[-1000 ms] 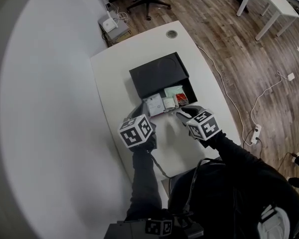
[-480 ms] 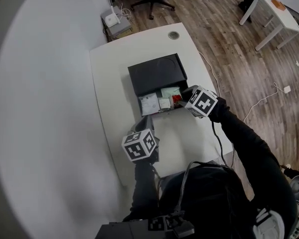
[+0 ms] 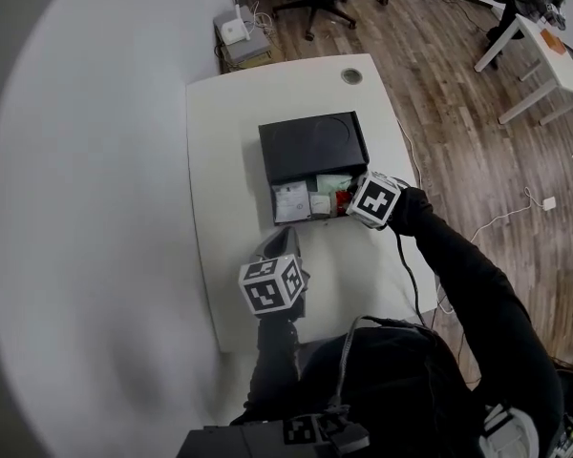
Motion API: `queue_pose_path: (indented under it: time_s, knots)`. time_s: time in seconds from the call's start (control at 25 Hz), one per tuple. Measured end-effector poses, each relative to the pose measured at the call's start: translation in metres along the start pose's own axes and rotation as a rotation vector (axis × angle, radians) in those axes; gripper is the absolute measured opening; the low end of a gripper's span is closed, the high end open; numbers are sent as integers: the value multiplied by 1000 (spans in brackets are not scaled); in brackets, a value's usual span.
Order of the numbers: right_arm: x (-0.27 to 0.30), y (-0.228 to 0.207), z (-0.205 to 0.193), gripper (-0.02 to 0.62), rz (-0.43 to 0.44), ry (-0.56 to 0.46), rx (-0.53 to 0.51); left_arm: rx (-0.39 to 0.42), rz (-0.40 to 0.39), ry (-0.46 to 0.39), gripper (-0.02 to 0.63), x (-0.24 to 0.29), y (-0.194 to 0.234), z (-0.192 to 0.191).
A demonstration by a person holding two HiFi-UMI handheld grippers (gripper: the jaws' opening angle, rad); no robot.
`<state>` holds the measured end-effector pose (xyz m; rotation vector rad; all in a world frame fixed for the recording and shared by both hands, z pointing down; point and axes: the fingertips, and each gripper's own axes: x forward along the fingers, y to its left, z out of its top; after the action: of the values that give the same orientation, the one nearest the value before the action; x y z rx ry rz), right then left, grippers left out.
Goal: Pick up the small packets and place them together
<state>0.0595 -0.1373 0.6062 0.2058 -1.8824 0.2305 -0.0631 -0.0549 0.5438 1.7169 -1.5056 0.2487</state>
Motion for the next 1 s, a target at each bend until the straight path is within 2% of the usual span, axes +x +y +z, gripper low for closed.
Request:
queue_pose_path:
  time_s: [0.24,0.28,0.44,0.56,0.72,1.0]
  knots:
    - [5,-1,-3,96,-48,91,-81,-19,11,-9,0,-3,4,2]
    - [5,-1,-4,30,-61,103,-98,-19,11,-8,0,-3,4,2]
    - [11,0,-9,30,-98,164,-166,-13,7,-5,0,-2,2,0]
    - [12,0,-11,21,-97,179,-176,-10,2,-2,0,0,1,-1]
    - [0,-1,-9,15,-86,123,-120,-12,-2,7,0,-1,0,-2]
    - [-44,-14,8,15,-124,-24,-63,-5,-5,14,0,0,0,-2]
